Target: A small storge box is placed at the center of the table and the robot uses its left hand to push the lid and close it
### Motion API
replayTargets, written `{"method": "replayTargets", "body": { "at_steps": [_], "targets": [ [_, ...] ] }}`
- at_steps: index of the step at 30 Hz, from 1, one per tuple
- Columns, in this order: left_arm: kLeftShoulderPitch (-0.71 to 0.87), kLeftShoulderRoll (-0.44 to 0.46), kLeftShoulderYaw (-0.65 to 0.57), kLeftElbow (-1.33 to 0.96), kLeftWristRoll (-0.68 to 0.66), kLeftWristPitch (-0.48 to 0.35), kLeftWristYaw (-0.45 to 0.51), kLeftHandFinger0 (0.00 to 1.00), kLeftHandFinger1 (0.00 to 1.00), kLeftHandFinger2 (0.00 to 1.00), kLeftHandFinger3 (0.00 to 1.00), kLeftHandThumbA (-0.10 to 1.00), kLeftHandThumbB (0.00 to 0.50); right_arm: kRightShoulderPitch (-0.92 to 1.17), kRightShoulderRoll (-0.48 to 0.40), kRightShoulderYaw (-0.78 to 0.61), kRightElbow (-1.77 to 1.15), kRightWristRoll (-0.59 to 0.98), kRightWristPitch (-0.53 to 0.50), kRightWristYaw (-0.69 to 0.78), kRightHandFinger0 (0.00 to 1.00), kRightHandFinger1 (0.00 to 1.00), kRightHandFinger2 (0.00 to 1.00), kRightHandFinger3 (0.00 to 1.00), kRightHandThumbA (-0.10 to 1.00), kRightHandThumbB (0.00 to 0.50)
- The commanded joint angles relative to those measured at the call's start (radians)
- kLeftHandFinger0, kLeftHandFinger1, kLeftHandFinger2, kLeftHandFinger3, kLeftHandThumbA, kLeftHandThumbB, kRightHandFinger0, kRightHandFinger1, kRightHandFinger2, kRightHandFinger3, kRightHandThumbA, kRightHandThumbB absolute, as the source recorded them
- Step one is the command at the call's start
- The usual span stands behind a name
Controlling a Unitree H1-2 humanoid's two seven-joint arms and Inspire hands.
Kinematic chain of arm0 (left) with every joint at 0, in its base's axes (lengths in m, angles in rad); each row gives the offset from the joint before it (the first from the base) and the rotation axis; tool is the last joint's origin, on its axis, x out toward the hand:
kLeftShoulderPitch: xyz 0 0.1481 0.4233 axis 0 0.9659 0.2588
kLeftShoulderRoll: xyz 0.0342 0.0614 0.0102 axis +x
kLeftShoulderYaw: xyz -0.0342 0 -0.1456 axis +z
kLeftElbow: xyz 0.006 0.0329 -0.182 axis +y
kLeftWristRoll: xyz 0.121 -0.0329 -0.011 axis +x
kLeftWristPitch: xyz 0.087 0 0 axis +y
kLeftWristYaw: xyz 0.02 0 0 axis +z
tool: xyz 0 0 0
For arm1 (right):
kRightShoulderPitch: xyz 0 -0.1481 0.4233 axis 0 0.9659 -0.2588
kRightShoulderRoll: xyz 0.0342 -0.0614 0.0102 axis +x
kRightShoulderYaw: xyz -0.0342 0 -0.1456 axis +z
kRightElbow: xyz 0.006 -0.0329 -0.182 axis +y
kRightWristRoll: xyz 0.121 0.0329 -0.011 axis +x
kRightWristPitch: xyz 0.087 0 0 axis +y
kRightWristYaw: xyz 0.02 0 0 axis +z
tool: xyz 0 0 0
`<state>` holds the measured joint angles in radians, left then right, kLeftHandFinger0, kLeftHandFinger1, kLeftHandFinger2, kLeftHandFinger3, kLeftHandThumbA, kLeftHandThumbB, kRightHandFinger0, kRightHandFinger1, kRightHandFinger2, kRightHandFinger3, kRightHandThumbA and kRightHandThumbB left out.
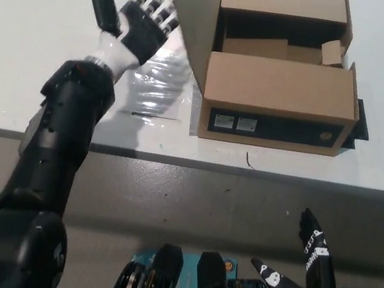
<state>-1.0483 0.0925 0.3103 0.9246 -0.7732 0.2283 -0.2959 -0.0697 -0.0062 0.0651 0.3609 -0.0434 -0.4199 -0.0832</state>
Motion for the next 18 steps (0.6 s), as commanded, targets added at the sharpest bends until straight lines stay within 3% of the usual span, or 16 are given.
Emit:
{"method": "replayTargets", "body": {
  "at_steps": [1,6,8,10,11,13,14,18],
  "targets": [
    [-0.088,0.007,-0.13,-0.093,0.184,-0.062,-0.02,1.0,1.0,1.0,1.0,1.0,0.433,-0.03,-0.003,0.007,-0.006,-0.005,-0.05,-0.009,1.0,1.0,1.0,1.0,1.0,0.391],
    [-0.082,0.025,-0.357,-0.144,0.435,-0.162,0.029,1.0,1.0,1.0,1.0,1.0,0.425,-0.031,-0.005,0.011,-0.011,-0.003,-0.05,-0.002,1.0,1.0,1.0,1.0,1.0,0.382],
    [-0.088,0.046,-0.486,-0.124,0.58,-0.242,0.03,1.0,1.0,1.0,1.0,1.0,0.435,-0.03,-0.005,0.01,-0.013,-0.001,-0.05,0.0,1.0,1.0,1.0,1.0,1.0,0.382],
    [-0.092,0.053,-0.557,-0.115,0.641,-0.257,0.029,1.0,1.0,1.0,1.0,1.0,0.468,-0.032,-0.003,0.008,-0.015,0.002,-0.05,0.002,1.0,1.0,1.0,1.0,1.0,0.386],
    [-0.085,0.061,-0.619,-0.116,0.712,-0.284,0.047,1.0,1.0,1.0,1.0,1.0,0.413,-0.034,-0.004,0.008,-0.015,0.002,-0.05,0.003,1.0,1.0,1.0,1.0,1.0,0.376],
    [-0.075,0.065,-0.667,-0.119,0.752,-0.291,0.056,1.0,1.0,1.0,1.0,1.0,0.395,-0.038,-0.005,0.008,-0.013,0.003,-0.05,0.005,1.0,1.0,1.0,1.0,1.0,0.37],
    [-0.068,0.06,-0.689,-0.11,0.76,-0.284,0.054,1.0,1.0,1.0,1.0,1.0,0.439,-0.039,-0.006,0.008,-0.013,0.003,-0.05,0.005,1.0,1.0,1.0,1.0,1.0,0.368],
    [-0.059,0.058,-0.76,-0.083,0.805,-0.316,0.063,1.0,1.0,1.0,1.0,1.0,0.431,-0.043,-0.006,0.005,-0.013,0.01,-0.05,0.011,1.0,1.0,1.0,1.0,1.0,0.366]
  ]
}}
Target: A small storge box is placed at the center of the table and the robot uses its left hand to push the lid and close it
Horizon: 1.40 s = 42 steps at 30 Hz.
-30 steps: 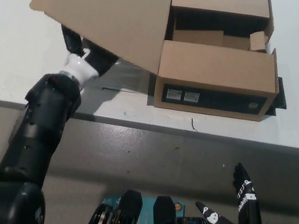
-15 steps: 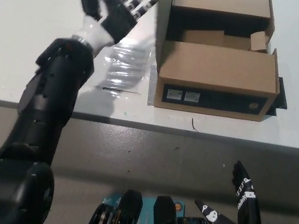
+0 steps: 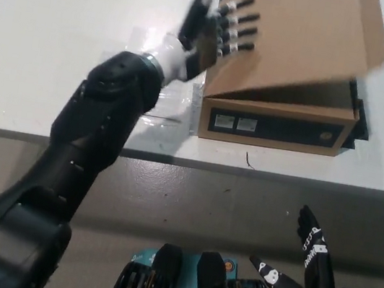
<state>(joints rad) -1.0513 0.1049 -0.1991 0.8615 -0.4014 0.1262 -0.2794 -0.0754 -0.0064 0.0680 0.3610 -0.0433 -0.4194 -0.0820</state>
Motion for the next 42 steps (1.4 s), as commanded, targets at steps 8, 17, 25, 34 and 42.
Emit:
{"method": "replayTargets", "body": {
  "at_steps": [8,17,25,34,42],
  "targets": [
    [-0.039,0.043,-0.285,-0.008,0.428,-0.241,0.047,1.0,1.0,1.0,1.0,1.0,0.435,-0.041,-0.005,-0.002,-0.013,0.018,-0.051,0.017,1.0,1.0,1.0,1.0,1.0,0.357],
    [-0.017,0.08,-0.222,-0.182,0.404,-0.241,0.026,1.0,1.0,1.0,1.0,1.0,0.411,-0.034,-0.006,0.001,-0.017,0.012,-0.051,0.014,1.0,1.0,1.0,1.0,1.0,0.344],
    [0.091,0.122,-0.055,-0.691,0.303,-0.123,0.014,1.0,1.0,1.0,1.0,1.0,0.433,-0.034,-0.013,0.005,-0.014,0.0,-0.051,0.008,1.0,1.0,1.0,1.0,1.0,0.349],
    [0.264,0.202,0.097,-1.336,0.101,0.039,0.037,1.0,1.0,1.0,1.0,1.0,0.447,-0.026,-0.013,0.001,-0.009,0.004,-0.051,0.008,1.0,1.0,1.0,1.0,1.0,0.35],
    [0.568,0.251,0.101,-1.572,0.005,-0.024,0.036,1.0,1.0,1.0,1.0,1.0,0.475,-0.022,-0.01,0.0,0.001,0.008,-0.051,0.01,1.0,1.0,1.0,1.0,1.0,0.348]
  ]
}}
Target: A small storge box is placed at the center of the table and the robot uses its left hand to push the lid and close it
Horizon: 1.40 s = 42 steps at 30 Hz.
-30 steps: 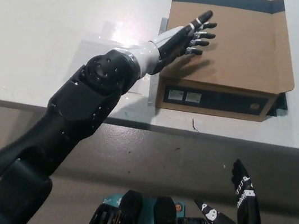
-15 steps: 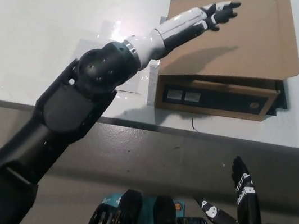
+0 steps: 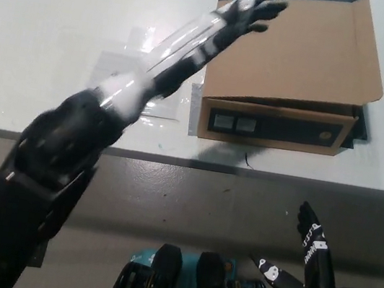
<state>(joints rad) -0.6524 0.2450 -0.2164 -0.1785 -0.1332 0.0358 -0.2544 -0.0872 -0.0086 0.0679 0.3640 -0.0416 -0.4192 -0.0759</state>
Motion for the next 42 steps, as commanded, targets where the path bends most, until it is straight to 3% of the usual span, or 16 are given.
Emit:
{"method": "replayTargets", "body": {
  "at_steps": [1,3,9,12,17,22,23,24,27,33,42],
  "targets": [
    [0.216,0.111,0.111,-0.524,-0.247,0.023,-0.004,1.0,1.0,1.0,1.0,1.0,0.458,-0.009,-0.006,0.001,-0.002,0.004,-0.051,0.001,1.0,1.0,1.0,1.0,1.0,0.348],
    [0.321,0.12,0.101,-0.524,-0.216,-0.029,-0.024,1.0,1.0,1.0,1.0,1.0,0.393,-0.007,-0.009,0.005,-0.001,-0.004,-0.051,-0.004,1.0,1.0,1.0,1.0,1.0,0.346],
    [0.493,0.107,0.088,-0.424,-0.131,-0.08,-0.043,1.0,1.0,1.0,1.0,1.0,0.388,-0.006,-0.01,0.006,0.0,-0.009,-0.051,-0.008,1.0,1.0,1.0,1.0,1.0,0.349],
    [0.548,0.069,0.094,-0.268,-0.111,-0.155,-0.046,1.0,1.0,1.0,1.0,1.0,0.34,-0.015,-0.011,0.006,0.009,-0.007,-0.051,-0.007,1.0,1.0,1.0,1.0,1.0,0.356],
    [0.586,0.017,0.108,-0.02,-0.028,-0.267,-0.009,1.0,1.0,1.0,1.0,1.0,0.32,-0.008,-0.008,0.016,0.008,-0.008,-0.051,-0.011,1.0,1.0,1.0,1.0,1.0,0.346],
    [0.563,0.001,0.146,0.189,0.086,-0.372,0.04,1.0,1.0,1.0,1.0,1.0,0.239,-0.011,-0.01,0.013,0.003,0.0,-0.051,-0.006,1.0,1.0,1.0,1.0,1.0,0.34],
    [0.555,0.0,0.153,0.233,0.113,-0.371,0.061,1.0,1.0,1.0,1.0,1.0,0.262,-0.013,-0.01,0.011,0.004,0.005,-0.051,-0.002,1.0,1.0,1.0,1.0,1.0,0.34],
    [0.544,0.001,0.156,0.273,0.116,-0.389,0.061,1.0,1.0,1.0,1.0,1.0,0.244,-0.018,-0.01,0.009,0.005,0.006,-0.051,-0.003,1.0,1.0,1.0,1.0,1.0,0.342],
    [0.528,0.01,0.162,0.325,0.147,-0.396,0.073,1.0,1.0,1.0,1.0,1.0,0.274,-0.022,-0.011,0.009,0.001,0.009,-0.051,-0.001,1.0,1.0,1.0,1.0,1.0,0.349],
    [0.514,0.012,0.163,0.369,0.172,-0.408,0.067,1.0,1.0,1.0,1.0,1.0,0.285,-0.017,-0.012,0.009,-0.011,0.007,-0.051,-0.004,1.0,1.0,1.0,1.0,1.0,0.364],
    [0.528,0.012,0.173,0.346,0.168,-0.368,0.056,1.0,1.0,1.0,1.0,1.0,0.21,-0.011,-0.015,0.013,-0.015,0.003,-0.051,-0.004,1.0,1.0,1.0,1.0,1.0,0.366]
  ]
}}
